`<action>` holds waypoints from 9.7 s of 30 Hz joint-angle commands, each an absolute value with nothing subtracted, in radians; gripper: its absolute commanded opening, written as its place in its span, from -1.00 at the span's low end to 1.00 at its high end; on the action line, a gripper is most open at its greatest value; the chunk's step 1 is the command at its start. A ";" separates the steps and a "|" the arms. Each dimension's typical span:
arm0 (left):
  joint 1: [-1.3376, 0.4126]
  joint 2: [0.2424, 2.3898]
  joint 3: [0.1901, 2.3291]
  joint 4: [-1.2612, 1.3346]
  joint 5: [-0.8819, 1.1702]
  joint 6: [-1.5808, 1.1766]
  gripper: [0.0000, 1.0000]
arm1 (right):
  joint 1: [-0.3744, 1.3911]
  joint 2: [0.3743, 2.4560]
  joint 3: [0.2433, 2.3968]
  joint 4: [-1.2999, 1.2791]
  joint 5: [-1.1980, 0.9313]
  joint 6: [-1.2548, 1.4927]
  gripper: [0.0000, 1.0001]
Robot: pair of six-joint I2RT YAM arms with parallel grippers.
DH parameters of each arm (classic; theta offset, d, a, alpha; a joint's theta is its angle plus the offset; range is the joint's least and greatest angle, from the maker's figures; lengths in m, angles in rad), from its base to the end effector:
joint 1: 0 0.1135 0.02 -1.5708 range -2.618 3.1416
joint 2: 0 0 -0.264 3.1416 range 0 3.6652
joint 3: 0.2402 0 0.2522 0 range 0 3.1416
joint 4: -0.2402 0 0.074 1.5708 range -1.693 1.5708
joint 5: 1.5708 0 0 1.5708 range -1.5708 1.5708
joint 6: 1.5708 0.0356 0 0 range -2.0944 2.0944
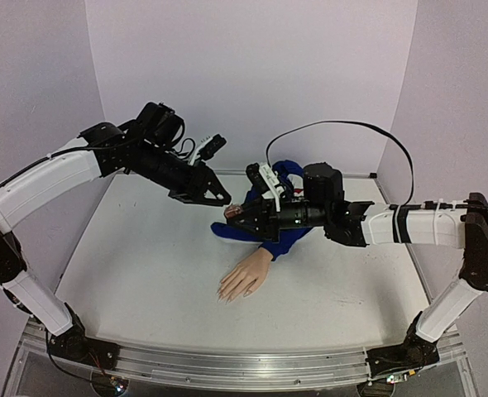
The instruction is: Paint the nails
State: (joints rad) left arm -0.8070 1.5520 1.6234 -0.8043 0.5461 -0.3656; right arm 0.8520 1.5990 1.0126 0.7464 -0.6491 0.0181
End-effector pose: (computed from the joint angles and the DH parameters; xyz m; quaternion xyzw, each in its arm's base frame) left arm 0.2168 -0.2531 0.3849 0.2996 0.8343 -0.4219 0.1900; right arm 0.2246 0.2894 0.3081 -0.4708 0.4635 0.4916 0.5673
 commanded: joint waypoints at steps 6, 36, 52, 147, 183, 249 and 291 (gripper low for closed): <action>-0.811 1.543 1.684 -0.795 0.526 -0.348 -0.82 | 0.856 1.594 1.059 0.791 -0.678 0.008 -1.00; -0.810 1.477 1.665 -0.811 0.423 -0.327 -1.00 | 0.861 1.585 1.046 0.790 -0.647 -0.032 -1.00; -0.809 1.470 1.664 -0.832 0.400 -0.314 -1.00 | 0.863 1.578 1.039 0.792 -0.637 -0.035 -1.00; -0.986 1.621 1.023 -0.368 0.082 -0.788 -1.00 | 0.790 0.990 0.657 0.586 -0.066 -0.333 -1.00; -0.973 1.688 1.084 -0.421 0.087 -0.775 -1.00 | 0.789 0.996 0.650 0.589 -0.061 -0.334 -1.00; -0.960 1.699 1.066 -0.456 0.111 -0.800 -1.00 | 0.775 1.011 0.650 0.597 -0.078 -0.325 -1.00; -0.960 1.715 1.070 -0.455 0.121 -0.792 -1.00 | 0.767 1.016 0.653 0.602 -0.099 -0.319 -1.00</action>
